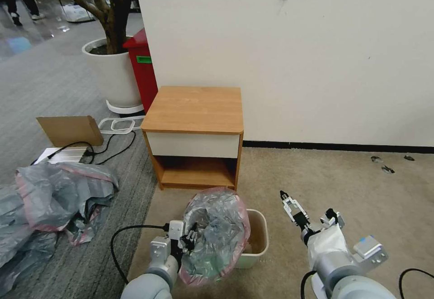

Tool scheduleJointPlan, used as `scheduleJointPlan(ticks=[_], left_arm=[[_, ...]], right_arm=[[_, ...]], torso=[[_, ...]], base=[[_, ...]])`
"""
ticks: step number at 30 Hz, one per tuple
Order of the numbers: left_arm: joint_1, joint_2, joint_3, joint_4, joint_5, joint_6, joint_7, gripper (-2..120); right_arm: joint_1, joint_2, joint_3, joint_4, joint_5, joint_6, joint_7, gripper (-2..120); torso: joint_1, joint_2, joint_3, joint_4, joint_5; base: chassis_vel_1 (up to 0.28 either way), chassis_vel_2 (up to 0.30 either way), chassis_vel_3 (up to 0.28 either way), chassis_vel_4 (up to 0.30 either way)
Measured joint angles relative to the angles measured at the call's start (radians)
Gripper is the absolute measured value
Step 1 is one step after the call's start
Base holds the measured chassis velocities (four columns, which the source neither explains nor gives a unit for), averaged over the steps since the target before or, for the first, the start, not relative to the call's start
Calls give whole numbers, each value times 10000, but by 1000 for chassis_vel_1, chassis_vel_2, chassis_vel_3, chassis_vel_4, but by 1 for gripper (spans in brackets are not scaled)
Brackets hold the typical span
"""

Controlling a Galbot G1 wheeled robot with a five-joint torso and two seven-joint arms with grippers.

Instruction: Pick up the garbage bag from the table and place it over the trash can.

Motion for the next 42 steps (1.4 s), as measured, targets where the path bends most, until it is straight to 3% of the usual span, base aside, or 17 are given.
scheduleJointPlan(ticks=[3,6,8,9,12,17,32,38,40,42], left_arm=[[-1,-111,98,37,-14,-126,-145,9],[19,-141,140,53,-21,-277,-166,7],[110,-165,150,113,-27,-892,-59,7],[110,-165,150,113,-27,-892,-59,7],[190,-167,-35,135,-8,-1659,377,7],[308,-176,-269,-50,6,-2379,882,7],[513,-194,-631,-937,204,-2520,1796,7],[524,-180,-664,-1031,133,-2582,1989,7],[529,-178,-655,-1094,-287,-2548,1994,7],[530,-178,-653,-1098,-321,-2541,1989,7]], right_arm=[[-11,-9,3,-33,-269,-44,-178,100],[-26,-17,6,-77,-533,-188,-510,100],[-74,-82,27,-177,-1582,-1053,-1756,100],[-74,-82,27,-177,-1582,-1053,-1756,100],[-171,-172,-114,-171,-2384,-2233,-3371,100],[-49,-157,-870,-428,-3716,-2572,-4431,100],[536,-120,-1417,-809,-3780,-2167,-4035,97],[660,-14,-1630,-937,-3740,-1833,-4130,84],[708,56,-1780,-1042,-3773,-1578,-4335,72],[710,61,-1791,-1047,-3783,-1559,-4347,71]], torso=[[0,0,0,0,0],[0,0,0,0,-2],[0,0,0,0,-3],[0,0,0,0,-3],[0,-1,1,-2,-4],[0,0,1,-1,-1],[0,-1,1,-1,-3],[0,0,1,-1,-3],[0,-1,1,-1,-3],[1,-1,1,-1,-2]], base=[[0,0,0,0],[0,0,0,0],[0,0,0,0],[0,0,0,0],[0,0,0,0],[0,0,0,0],[0,0,0,0],[0,0,0,0],[0,0,0,0],[0,0,0,0]])
